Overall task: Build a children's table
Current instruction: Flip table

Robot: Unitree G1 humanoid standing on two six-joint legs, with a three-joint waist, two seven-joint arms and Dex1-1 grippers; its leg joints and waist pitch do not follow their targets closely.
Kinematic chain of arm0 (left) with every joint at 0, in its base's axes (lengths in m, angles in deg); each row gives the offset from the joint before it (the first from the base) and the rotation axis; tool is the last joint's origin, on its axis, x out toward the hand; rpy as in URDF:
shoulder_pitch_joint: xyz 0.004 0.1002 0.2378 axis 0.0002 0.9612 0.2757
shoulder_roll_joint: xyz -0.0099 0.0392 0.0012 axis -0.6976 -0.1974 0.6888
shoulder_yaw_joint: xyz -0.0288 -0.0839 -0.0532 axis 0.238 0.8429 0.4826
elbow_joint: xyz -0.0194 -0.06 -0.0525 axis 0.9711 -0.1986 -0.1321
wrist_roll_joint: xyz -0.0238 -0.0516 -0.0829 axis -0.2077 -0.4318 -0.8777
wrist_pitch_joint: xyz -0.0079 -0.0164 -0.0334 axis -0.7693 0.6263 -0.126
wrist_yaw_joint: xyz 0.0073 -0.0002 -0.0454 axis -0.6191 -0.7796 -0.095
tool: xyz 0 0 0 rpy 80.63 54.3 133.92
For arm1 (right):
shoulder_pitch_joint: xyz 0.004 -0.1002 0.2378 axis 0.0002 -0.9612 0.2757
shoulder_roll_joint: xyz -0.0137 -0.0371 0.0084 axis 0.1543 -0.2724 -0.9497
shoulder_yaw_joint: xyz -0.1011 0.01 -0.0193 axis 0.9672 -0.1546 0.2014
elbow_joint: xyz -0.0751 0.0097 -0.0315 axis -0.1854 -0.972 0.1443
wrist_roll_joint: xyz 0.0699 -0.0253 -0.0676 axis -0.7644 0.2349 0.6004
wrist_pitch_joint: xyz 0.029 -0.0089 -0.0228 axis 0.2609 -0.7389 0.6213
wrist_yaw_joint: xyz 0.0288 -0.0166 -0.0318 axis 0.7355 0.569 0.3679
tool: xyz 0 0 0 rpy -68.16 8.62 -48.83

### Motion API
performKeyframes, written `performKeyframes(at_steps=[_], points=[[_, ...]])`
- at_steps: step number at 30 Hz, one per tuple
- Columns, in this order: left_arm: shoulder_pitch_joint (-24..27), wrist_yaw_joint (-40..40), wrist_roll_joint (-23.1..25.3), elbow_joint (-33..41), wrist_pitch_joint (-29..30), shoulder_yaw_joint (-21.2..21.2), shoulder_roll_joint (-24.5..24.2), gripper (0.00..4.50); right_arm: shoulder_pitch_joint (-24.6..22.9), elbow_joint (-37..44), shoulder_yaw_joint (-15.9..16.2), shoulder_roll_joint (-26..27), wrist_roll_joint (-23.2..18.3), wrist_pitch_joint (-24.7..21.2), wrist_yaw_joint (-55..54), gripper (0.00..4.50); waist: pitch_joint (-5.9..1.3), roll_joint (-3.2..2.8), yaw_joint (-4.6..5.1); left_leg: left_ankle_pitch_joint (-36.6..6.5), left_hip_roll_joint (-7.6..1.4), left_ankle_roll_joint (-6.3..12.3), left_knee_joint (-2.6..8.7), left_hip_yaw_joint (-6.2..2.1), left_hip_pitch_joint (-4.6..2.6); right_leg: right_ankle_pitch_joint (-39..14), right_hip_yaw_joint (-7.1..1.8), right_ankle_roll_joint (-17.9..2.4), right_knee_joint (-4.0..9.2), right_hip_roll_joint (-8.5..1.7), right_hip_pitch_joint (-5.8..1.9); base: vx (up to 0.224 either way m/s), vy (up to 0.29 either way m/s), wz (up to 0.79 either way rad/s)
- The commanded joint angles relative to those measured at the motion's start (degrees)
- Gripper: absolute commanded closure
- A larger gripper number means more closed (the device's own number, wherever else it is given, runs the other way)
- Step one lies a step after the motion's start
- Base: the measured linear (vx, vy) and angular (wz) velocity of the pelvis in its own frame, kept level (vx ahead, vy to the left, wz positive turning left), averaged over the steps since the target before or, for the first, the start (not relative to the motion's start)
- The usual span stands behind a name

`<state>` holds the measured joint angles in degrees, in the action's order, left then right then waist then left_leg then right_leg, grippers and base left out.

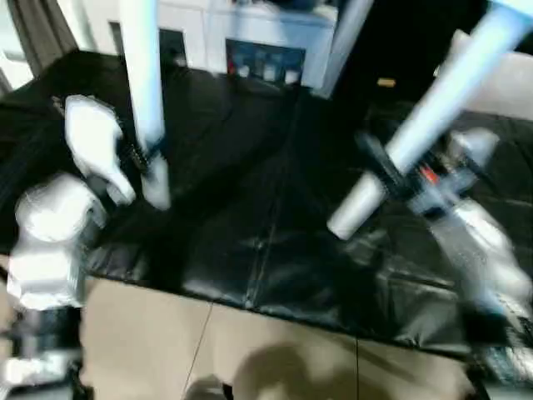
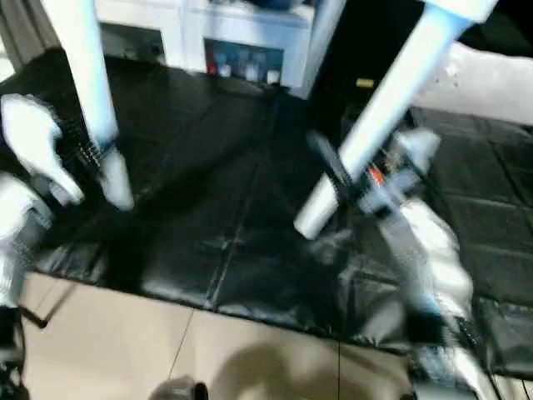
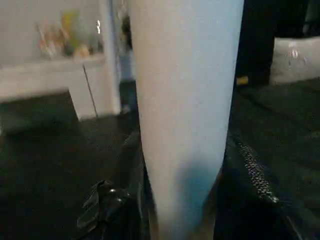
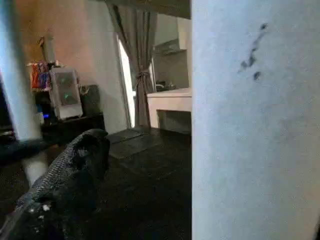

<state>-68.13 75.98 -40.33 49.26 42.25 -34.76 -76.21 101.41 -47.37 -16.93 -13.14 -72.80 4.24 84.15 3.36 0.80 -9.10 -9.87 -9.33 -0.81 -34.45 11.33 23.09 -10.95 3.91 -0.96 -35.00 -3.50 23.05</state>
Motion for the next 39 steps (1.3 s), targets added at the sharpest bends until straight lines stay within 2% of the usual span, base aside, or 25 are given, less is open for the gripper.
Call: performKeyframes(at_steps=[1,5,9,10,12,13,15,16,17,18,20,22,23,25,26,27,29,31,32,33,34,35,36,38,39], points=[[-1.9,1.9,1.6,2.4,-3.2,-6.6,0.7,2.91,-1.0,7.8,5.1,0.4,-1.2,-2.3,2.1,0.0,-3.86,-0.85,0.71,-14.5,-4.63,-0.36,4.8,-2.34,-2.6,-10.5,-3.3,-8.2,4.22,-5.49,-1.84,0.0,0.0,0.0],[-1.4,1.5,2.4,1.0,-4.1,-6.1,0.5,2.91,-3.2,10.4,6.6,2.0,-0.9,-3.1,0.1,0.0,-3.77,-0.69,1.07,-16.0,-4.65,-1.18,5.0,-2.53,-2.44,-13.3,-3.24,-7.9,4.49,-5.68,-1.83,0.0,0.0,0.0],[-0.5,0.5,3.7,-0.8,-4.4,-5.2,-0.2,2.91,-3.9,9.8,8.5,3.3,1.4,-2.4,-1.8,0.0,-3.77,-0.71,1.56,-15.6,-4.52,-1.35,5.04,-2.59,-2.23,-12.1,-3.22,-8.0,4.3,-5.6,-1.86,0.0,0.0,0.0],[0.9,-0.8,3.9,-1.1,-3.7,-4.1,-0.7,2.91,-3.7,7.1,8.6,4.1,4.6,-0.2,-3.7,0.0,-3.76,-0.76,1.6,-15.6,-4.6,-1.39,4.98,-2.57,-2.33,-11.8,-3.24,-8.2,4.28,-5.65,-1.82,0.0,0.0,0.0],[2.1,-1.6,3.8,-1.2,-4.0,-3.3,-1.0,2.91,-3.7,5.4,8.1,4.7,6.7,1.1,-5.4,0.0,-3.67,-0.68,2.03,-16.3,-4.55,-1.87,5.1,-2.55,-2.32,-11.9,-3.25,-8.4,4.25,-5.59,-1.76,0.0,0.0,0.0],[2.1,-1.6,3.8,-1.2,-4.0,-3.3,-1.0,2.35,-3.7,5.4,8.1,4.7,6.7,1.1,-5.4,0.0,-3.62,-0.71,2.18,-16.4,-4.54,-1.95,5.14,-2.6,-2.25,-12.1,-3.24,-8.5,4.24,-5.56,-1.81,0.0,0.0,0.0],[3.4,-1.8,3.7,-1.5,-4.7,-2.6,-1.5,2.21,-4.4,5.2,7.8,4.9,8.4,1.7,-6.5,0.0,-3.5,-0.82,2.47,-17.8,-4.56,-2.11,5.23,-2.65,-2.45,-13.5,-3.27,-8.4,4.58,-5.49,-1.62,0.0,0.0,0.0],[4.6,-1.5,3.1,-1.5,-5.3,-1.9,-1.6,2.17,-5.3,5.6,7.4,5.3,8.3,1.5,-7.1,0.0,-3.33,-0.22,2.7,-18.2,-4.58,-1.88,5.33,-2.66,-2.38,-14.9,-3.35,-7.9,4.58,-5.57,-1.73,0.0,0.0,0.0],[5.3,-1.2,2.8,-1.5,-5.8,-1.4,-1.8,2.08,-6.0,6.0,7.2,5.5,8.2,1.4,-7.5,0.0,-3.26,-0.5,2.78,-18.6,-4.66,-1.9,5.37,-2.64,-2.4,-15.9,-3.48,-7.6,4.79,-5.72,-1.56,0.0,0.0,0.0],[6.6,-0.5,1.7,-1.1,-6.6,-0.8,-1.8,2.08,-7.0,6.7,7.0,5.8,8.0,1.5,-8.0,0.0,-3.24,0.03,2.88,-18.8,-4.66,-1.85,5.4,-2.58,-2.47,-16.0,-3.49,-7.5,4.87,-5.61,-1.54,0.0,0.0,0.0],[10.2,0.4,-1.8,1.6,-7.3,1.4,-0.8,1.79,-10.1,8.7,6.2,6.7,8.9,3.1,-10.8,0.0,-3.21,-0.57,2.8,-18.2,-4.81,-1.92,5.49,-2.59,-2.36,-14.5,-3.61,-7.9,4.69,-5.73,-1.48,0.0,0.0,0.0],[11.3,0.4,-3.0,2.6,-7.0,2.2,-0.4,1.77,-11.2,9.5,5.9,7.1,9.1,3.6,-11.6,0.0,-3.3,-0.46,2.95,-18.4,-4.68,-1.71,5.43,-2.44,-2.45,-13.3,-3.59,-8.1,4.6,-5.44,-1.41,0.0,0.0,0.0],[13.5,0.2,-4.8,5.0,-6.2,3.5,0.5,1.51,-13.7,11.2,5.4,7.9,9.7,4.9,-12.8,0.0,-3.2,-0.78,2.85,-18.4,-4.69,-1.69,5.47,-2.44,-2.38,-13.2,-3.62,-8.3,4.57,-5.49,-1.35,0.0,0.0,0.0],[15.8,-0.5,-6.8,7.6,-5.0,4.8,1.5,1.41,-16.4,12.9,5.0,8.7,10.4,6.2,-14.0,0.0,-2.92,-0.69,2.86,-20.3,-4.83,-1.93,5.69,-2.46,-2.37,-14.8,-3.65,-7.8,4.9,-5.5,-1.25,0.0,0.0,0.0],[19.4,-2.3,-8.9,12.6,-1.7,5.4,3.2,1.38,-21.0,16.2,4.3,10.1,11.6,7.5,-16.3,0.0,-2.91,-0.95,2.89,-20.8,-4.97,-2.25,5.82,-2.55,-2.29,-14.9,-3.75,-7.9,4.74,-5.57,-1.37,0.0,0.0,0.0],[20.5,-3.1,-9.2,14.0,-0.8,5.3,3.7,1.38,-22.4,17.3,4.2,10.4,11.8,7.7,-16.9,0.0,-2.42,-0.95,2.95,-22.6,-4.97,-2.14,5.96,-2.56,-2.15,-16.5,-3.84,-7.6,5.25,-5.53,-1.05,0.0,0.0,0.0],[23.4,-5.0,-9.7,17.9,0.1,4.6,5.0,1.38,-25.9,20.4,4.1,11.3,12.8,8.2,-18.8,0.0,-2.48,-0.79,2.98,-23.8,-4.9,-2.17,6.0,-2.68,-2.21,-18.7,-3.85,-7.0,5.47,-5.55,-1.27,0.0,0.0,0.0],[27.5,-6.7,-9.8,22.6,1.4,2.8,6.7,1.38,-29.6,23.9,4.3,12.0,13.9,7.0,-21.5,0.0,-2.0,-1.15,3.26,-26.8,-4.69,-2.69,6.12,-2.93,-2.27,-24.9,-3.88,-5.1,6.26,-5.53,-0.98,0.0,0.0,0.0],[30.3,-8.0,-8.6,25.2,2.3,0.8,7.9,1.38,-32.0,26.2,4.0,12.7,13.5,4.8,-23.6,0.0,-1.48,-0.93,3.54,-29.0,-4.68,-2.83,6.27,-3.13,-2.31,-29.3,-3.8,-3.7,6.86,-5.54,-0.76,0.0,0.0,0.0],[30.3,-8.0,-8.6,25.2,2.3,0.8,7.9,1.38,-32.0,26.2,4.0,12.7,13.5,4.8,-23.6,0.0,-1.38,-1.13,3.65,-30.2,-4.67,-3.23,6.29,-3.3,-2.59,-31.5,-3.81,-3.0,7.02,-5.45,-0.56,0.0,0.0,0.0],[31.6,-8.4,-8.0,26.1,2.2,-0.1,8.4,1.38,-33.1,27.2,3.9,13.1,13.2,3.9,-24.5,0.0,-0.73,-1.13,4.02,-34.3,-4.35,-3.76,5.92,-3.52,-3.4,-39.2,-3.54,-0.9,8.26,-5.58,0.21,0.0,0.0,0.0],[32.4,-8.7,-7.5,26.5,1.8,-0.6,8.8,1.38,-34.0,28.1,4.1,13.2,13.5,3.5,-24.9,0.0,-0.68,-0.99,4.34,-35.1,-4.09,-3.88,5.77,-3.65,-3.73,-42.0,-3.25,0.1,8.69,-5.64,0.19,0.0,0.0,0.0],[33.5,-9.1,-6.7,26.9,1.1,-1.3,9.4,1.38,-35.4,29.3,4.4,13.2,14.1,3.2,-25.3,0.0,-0.91,-1.1,4.76,-34.2,-3.96,-4.01,5.92,-4.01,-3.54,-43.8,-2.93,1.7,9.22,-5.74,-0.48,0.0,0.0,0.0],[34.6,-10.2,-4.9,27.5,1.2,-2.4,10.3,1.38,-37.1,30.9,6.0,12.8,15.8,1.3,-26.4,0.0,-0.88,-1.44,5.21,-35.3,-4.04,-4.34,6.35,-4.23,-3.74,-42.7,-2.36,2.0,9.56,-5.36,-0.87,0.0,0.0,0.0],[35.0,-11.0,-3.9,28.1,1.9,-3.0,10.6,1.38,-37.5,31.7,7.1,12.8,16.8,-0.3,-27.5,0.0,-0.69,-1.33,5.63,-36.5,-4.11,-4.59,6.79,-4.43,-3.74,-41.6,-2.04,1.9,9.67,-5.24,-1.18,0.0,0.0,0.0]])
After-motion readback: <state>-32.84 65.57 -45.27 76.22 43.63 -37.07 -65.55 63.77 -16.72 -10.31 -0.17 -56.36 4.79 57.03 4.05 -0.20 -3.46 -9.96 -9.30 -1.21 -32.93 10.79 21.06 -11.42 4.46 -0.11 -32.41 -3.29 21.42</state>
